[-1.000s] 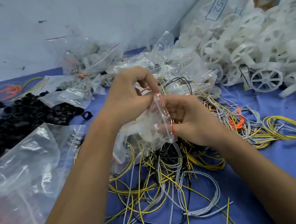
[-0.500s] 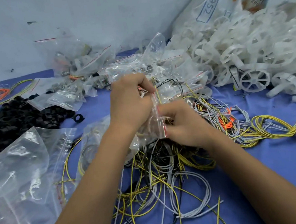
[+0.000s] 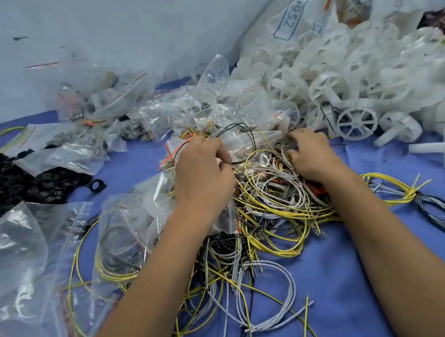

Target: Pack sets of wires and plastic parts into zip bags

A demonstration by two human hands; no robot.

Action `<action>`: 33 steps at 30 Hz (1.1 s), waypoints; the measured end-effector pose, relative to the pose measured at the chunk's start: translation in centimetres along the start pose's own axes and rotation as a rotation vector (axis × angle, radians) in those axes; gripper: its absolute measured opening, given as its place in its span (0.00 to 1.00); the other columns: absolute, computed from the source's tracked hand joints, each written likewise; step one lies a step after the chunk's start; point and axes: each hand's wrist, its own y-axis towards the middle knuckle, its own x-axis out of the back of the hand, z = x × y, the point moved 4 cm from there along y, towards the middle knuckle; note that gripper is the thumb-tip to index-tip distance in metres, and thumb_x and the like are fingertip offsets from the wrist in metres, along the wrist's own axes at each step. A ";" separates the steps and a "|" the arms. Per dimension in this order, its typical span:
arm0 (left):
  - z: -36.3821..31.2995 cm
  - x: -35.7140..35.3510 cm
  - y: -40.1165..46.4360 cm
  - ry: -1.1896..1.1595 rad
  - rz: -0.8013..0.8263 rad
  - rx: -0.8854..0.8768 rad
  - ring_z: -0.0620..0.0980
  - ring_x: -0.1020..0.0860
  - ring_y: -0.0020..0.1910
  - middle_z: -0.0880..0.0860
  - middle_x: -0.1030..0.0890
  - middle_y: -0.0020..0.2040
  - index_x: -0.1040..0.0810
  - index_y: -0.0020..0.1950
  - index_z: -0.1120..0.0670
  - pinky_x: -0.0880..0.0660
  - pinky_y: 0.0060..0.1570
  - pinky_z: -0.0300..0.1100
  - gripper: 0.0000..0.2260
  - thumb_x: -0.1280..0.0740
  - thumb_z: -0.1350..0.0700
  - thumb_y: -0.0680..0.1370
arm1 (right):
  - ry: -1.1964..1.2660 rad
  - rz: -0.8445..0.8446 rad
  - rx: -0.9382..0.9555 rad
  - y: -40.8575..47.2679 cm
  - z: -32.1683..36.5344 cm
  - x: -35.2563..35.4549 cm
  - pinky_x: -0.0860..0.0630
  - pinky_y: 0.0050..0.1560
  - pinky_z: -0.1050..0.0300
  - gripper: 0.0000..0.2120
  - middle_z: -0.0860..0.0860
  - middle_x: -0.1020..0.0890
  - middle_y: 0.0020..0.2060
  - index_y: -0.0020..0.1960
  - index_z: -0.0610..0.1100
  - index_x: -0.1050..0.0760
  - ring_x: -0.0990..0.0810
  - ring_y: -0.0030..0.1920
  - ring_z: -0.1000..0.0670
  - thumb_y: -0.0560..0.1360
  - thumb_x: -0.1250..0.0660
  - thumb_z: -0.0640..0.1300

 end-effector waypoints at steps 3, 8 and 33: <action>0.3 -0.1 0.1 -0.014 -0.008 0.020 0.53 0.22 0.42 0.51 0.19 0.46 0.18 0.39 0.52 0.23 0.48 0.51 0.10 0.34 0.66 0.69 | 0.136 -0.028 -0.072 -0.1 -0.3 0.5 0.32 0.71 0.46 0.21 0.39 0.26 0.69 0.71 0.40 0.26 0.28 0.69 0.37 0.80 0.31 0.45; 0.7 0.4 0.6 -0.029 0.020 0.059 0.46 0.24 0.39 0.48 0.20 0.46 0.18 0.37 0.48 0.27 0.43 0.43 0.13 0.35 0.66 0.68 | 0.467 -0.103 -0.130 -1.2 -0.6 1.2 0.23 0.49 0.54 0.12 0.46 0.18 0.48 0.51 0.43 0.18 0.19 0.49 0.46 0.73 0.23 0.48; 0.0 1.0 0.9 0.100 0.299 -0.139 0.51 0.27 0.53 0.51 0.23 0.53 0.14 0.43 0.48 0.31 0.51 0.45 0.20 0.39 0.70 0.72 | 0.018 -0.560 0.102 -4.7 6.6 2.9 0.41 0.54 0.47 0.07 0.51 0.17 0.39 0.48 0.50 0.19 0.26 0.54 0.44 0.71 0.28 0.49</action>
